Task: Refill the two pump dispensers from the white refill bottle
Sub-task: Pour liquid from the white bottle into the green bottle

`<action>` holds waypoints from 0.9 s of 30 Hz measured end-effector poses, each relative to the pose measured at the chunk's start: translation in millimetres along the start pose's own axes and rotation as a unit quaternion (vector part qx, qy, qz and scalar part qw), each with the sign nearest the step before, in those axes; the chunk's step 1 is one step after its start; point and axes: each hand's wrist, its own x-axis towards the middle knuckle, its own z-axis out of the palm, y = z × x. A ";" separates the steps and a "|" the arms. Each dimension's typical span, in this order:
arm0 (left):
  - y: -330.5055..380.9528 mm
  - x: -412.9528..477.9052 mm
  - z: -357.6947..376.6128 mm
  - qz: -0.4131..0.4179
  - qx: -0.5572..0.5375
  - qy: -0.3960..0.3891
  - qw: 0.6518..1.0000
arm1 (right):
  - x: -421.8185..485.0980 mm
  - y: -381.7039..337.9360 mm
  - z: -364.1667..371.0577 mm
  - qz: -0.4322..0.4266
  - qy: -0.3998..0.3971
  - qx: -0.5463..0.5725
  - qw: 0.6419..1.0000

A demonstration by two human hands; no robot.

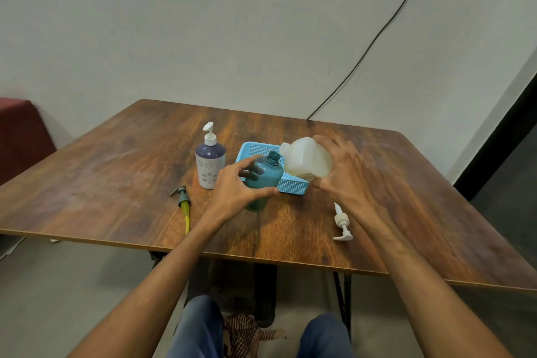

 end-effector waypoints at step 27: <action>0.1 2.8 -0.2 -0.005 0.029 -0.013 0.999 | 12.3 -0.5 -11.3 -0.053 -0.012 -0.142 0.988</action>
